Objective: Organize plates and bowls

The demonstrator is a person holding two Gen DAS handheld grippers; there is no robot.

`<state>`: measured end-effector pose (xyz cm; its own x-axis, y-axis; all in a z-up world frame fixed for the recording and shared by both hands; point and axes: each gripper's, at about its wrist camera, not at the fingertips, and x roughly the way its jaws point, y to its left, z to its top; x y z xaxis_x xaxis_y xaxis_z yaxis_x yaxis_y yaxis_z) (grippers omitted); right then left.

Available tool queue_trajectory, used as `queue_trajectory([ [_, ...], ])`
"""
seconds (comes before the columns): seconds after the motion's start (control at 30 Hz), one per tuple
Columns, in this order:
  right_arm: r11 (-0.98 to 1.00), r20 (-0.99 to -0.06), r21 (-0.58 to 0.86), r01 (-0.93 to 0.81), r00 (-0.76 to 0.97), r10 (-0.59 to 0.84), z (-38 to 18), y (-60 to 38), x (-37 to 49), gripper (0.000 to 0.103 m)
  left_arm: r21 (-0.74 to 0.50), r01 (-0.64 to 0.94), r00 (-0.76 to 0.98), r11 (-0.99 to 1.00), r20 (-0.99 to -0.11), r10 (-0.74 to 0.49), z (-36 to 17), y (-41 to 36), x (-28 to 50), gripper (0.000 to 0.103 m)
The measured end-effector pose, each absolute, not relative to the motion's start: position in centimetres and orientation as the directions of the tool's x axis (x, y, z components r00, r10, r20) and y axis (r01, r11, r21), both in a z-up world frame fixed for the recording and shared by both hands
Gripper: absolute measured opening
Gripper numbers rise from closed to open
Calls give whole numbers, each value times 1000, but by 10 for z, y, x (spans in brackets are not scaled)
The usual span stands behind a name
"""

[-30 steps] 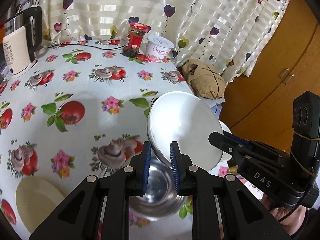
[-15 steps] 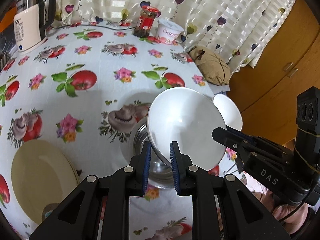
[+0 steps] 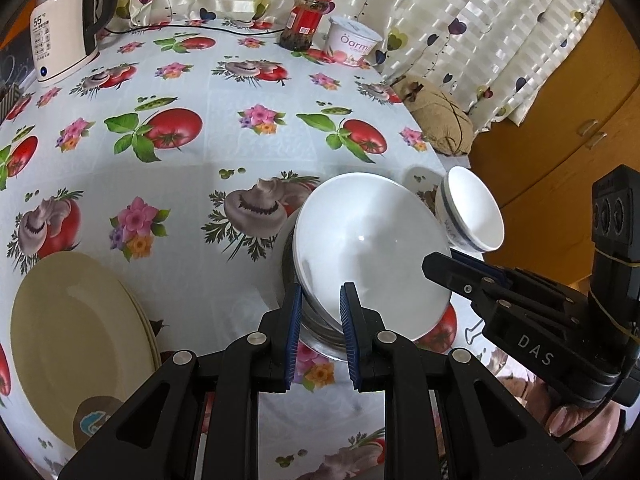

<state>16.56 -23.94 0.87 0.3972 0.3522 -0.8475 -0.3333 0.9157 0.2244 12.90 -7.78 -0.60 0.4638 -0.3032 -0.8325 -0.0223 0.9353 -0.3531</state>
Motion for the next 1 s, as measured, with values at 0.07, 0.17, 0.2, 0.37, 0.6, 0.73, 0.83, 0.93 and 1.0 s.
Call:
queue_trajectory([
  [0.07,915,-851,225,-334,391,351,6,-239,167,17,-353,-23,462,936,-834,-303,-8,-78,130,20],
  [0.17,915,-854,228,-334,383,353,2,-238,168,18,-349,-21,461,937,-835,-301,-10,-78,130,20],
  [0.2,914,-855,230,-334,380,353,1,-238,168,18,-351,-19,461,936,-834,-303,-10,-78,131,20],
  [0.37,914,-856,231,-335,376,354,-3,-239,169,19,-348,-6,472,937,-828,-304,-9,-78,132,20],
  [0.6,912,-854,223,-344,383,353,-1,-239,170,21,-349,3,495,937,-814,-304,-6,-76,130,20],
  [0.73,913,-848,214,-348,398,350,3,-241,169,29,-345,1,518,939,-803,-296,-1,-72,129,21],
  [0.83,914,-841,204,-351,415,348,9,-245,166,32,-339,-1,536,941,-794,-286,5,-70,126,21],
  [0.93,913,-829,204,-354,432,354,15,-249,162,34,-333,0,558,943,-782,-277,12,-69,124,20],
  [1.0,913,-821,204,-354,446,357,21,-251,159,35,-324,5,572,946,-775,-269,17,-69,122,21],
])
